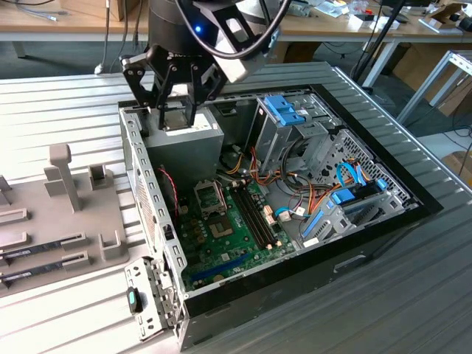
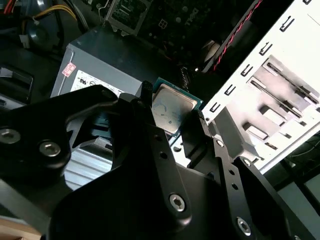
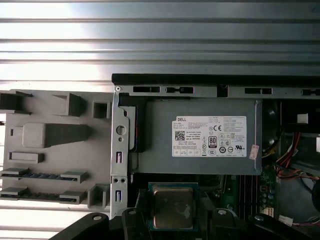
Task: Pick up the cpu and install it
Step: 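Pick up the cpu and move it towards the insertion slot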
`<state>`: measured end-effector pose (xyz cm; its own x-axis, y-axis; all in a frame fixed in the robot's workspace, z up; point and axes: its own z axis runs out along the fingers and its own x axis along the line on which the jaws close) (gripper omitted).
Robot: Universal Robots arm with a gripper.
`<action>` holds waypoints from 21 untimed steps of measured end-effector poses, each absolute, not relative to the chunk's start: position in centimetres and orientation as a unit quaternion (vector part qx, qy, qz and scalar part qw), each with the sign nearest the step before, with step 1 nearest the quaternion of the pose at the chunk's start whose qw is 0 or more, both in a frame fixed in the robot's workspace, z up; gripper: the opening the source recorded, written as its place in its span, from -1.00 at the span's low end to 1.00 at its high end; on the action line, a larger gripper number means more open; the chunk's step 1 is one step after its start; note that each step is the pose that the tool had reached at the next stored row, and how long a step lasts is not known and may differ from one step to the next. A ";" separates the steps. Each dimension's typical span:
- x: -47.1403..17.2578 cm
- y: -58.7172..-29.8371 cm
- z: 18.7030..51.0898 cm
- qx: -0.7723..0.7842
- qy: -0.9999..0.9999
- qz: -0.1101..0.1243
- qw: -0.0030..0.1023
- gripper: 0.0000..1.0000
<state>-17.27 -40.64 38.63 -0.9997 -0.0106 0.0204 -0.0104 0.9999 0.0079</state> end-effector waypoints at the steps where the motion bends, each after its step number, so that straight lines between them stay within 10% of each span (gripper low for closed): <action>1: -17.2 -40.7 38.6 0.005 -1.000 -0.004 0.010 -0.05; 21: -13.9 -42.2 38.4 0.005 -1.000 -0.004 0.012 -0.05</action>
